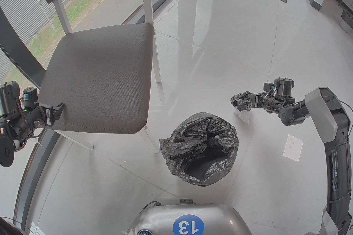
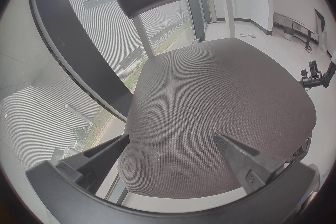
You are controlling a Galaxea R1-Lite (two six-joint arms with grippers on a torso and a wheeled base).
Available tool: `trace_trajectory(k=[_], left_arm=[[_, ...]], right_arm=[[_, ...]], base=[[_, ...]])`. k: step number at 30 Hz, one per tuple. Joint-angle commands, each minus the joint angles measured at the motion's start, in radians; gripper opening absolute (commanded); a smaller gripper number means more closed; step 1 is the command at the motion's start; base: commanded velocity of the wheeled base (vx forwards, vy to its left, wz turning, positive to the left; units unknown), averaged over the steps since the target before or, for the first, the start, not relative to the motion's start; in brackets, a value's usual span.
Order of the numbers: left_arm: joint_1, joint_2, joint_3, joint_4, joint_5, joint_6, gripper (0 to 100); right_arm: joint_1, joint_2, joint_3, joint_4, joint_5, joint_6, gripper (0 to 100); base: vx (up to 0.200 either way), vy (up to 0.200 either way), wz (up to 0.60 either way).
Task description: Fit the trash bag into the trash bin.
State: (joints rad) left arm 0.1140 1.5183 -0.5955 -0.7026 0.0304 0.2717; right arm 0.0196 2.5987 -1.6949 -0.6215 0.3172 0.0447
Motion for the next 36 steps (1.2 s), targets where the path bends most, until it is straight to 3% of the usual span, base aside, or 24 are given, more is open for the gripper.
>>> trace_trajectory(k=[1,15,36], left_arm=[[-0.002,0.0,0.01,0.0,0.0,0.0,100],[-0.028,0.002,0.034,0.002,-0.001,0.0,100],[-0.048,0.003,0.046,0.002,-0.01,-0.002,100]], right_arm=[[0.01,-0.048,0.031,0.0,0.0,0.0,0],[0.033,-0.183,0.127,-0.024,0.0,-0.008,0],[0.111,-0.393,0.147,-0.007,0.0,-0.1,0]], base=[[0.0,0.0,0.0],[0.0,0.0,0.0],[0.0,0.0,0.0]])
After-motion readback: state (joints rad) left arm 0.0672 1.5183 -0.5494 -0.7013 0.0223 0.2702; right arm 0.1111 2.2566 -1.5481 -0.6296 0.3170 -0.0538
